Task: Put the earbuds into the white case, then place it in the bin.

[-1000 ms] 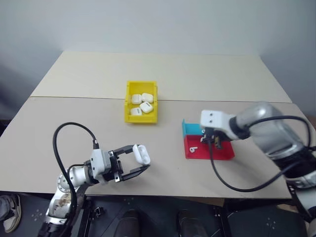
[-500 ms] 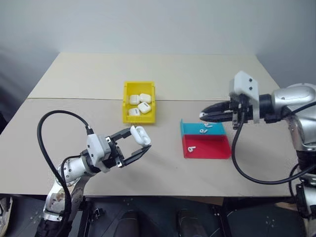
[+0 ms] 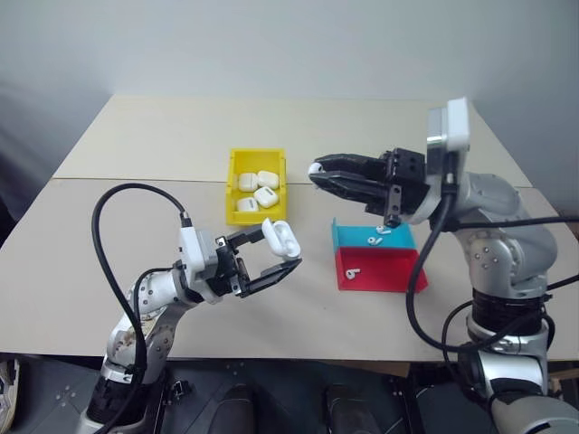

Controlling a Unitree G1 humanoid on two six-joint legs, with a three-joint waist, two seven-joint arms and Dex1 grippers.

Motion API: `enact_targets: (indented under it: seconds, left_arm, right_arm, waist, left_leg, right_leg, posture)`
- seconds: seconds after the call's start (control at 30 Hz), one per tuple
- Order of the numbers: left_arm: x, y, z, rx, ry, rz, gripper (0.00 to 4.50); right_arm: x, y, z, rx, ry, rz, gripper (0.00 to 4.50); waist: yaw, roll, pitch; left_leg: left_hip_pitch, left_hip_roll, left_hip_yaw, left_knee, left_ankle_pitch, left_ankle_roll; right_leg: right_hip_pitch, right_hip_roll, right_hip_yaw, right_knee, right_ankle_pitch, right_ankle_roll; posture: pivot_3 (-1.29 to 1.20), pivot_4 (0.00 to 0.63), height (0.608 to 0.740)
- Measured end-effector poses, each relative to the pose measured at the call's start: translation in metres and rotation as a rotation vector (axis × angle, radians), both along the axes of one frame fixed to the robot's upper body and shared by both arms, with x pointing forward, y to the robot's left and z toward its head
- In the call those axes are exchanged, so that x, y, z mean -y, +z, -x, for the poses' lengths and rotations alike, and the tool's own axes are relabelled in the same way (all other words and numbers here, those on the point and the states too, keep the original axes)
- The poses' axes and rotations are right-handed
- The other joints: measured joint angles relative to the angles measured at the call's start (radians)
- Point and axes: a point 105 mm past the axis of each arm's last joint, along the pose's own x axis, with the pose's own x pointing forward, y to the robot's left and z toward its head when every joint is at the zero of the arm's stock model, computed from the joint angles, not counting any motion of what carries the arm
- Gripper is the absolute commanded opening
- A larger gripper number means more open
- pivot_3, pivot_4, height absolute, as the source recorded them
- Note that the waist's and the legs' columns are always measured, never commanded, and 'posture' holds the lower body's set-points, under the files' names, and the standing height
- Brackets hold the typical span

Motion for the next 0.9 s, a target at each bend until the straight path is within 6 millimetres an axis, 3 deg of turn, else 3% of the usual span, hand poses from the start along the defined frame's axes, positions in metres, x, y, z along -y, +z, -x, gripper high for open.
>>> enact_targets:
  seconds: [0.17, 0.37, 0.6, 0.9]
  left_arm:
    - [0.002, -0.003, 0.004, -0.037, -0.092, 0.064, 2.78]
    - [-0.007, -0.004, 0.01, -0.149, -0.204, 0.041, 2.78]
    - [-0.008, 0.005, 0.016, -0.108, -0.335, 0.054, 2.78]
    - [-0.004, 0.005, 0.014, -0.078, -0.377, 0.083, 2.78]
  right_arm:
    - [-0.003, -0.018, 0.011, 0.018, 0.072, -0.093, 0.66]
    - [-0.002, -0.02, 0.015, 0.071, 0.092, -0.133, 0.66]
    - [-0.007, -0.027, 0.017, 0.11, 0.149, -0.142, 0.66]
    - [-0.014, -0.037, 0.018, 0.135, 0.179, -0.117, 0.66]
  waist:
    - [0.0, 0.0, 0.0]
    - [-0.009, 0.0, 0.0]
    - [-0.006, 0.0, 0.0]
    - [-0.005, 0.0, 0.0]
  left_leg:
    - [0.001, 0.0, 0.0, 0.001, 0.0, 0.0]
    - [0.002, 0.0, 0.0, -0.001, 0.0, 0.0]
    - [0.002, 0.0, 0.0, 0.0, 0.0, 0.0]
    - [0.002, 0.0, 0.0, 0.0, 0.0, 0.0]
  right_leg:
    - [0.0, 0.0, 0.0, 0.002, 0.0, 0.0]
    - [0.0, 0.0, 0.0, 0.001, 0.0, 0.0]
    - [0.0, 0.0, 0.0, 0.001, 0.0, 0.0]
    - [0.0, 0.0, 0.0, 0.001, 0.0, 0.0]
  posture:
    - [0.0, 0.15, 0.74]
    - [0.0, 0.15, 0.74]
    - [0.0, 0.15, 0.74]
    - [0.0, 0.15, 0.74]
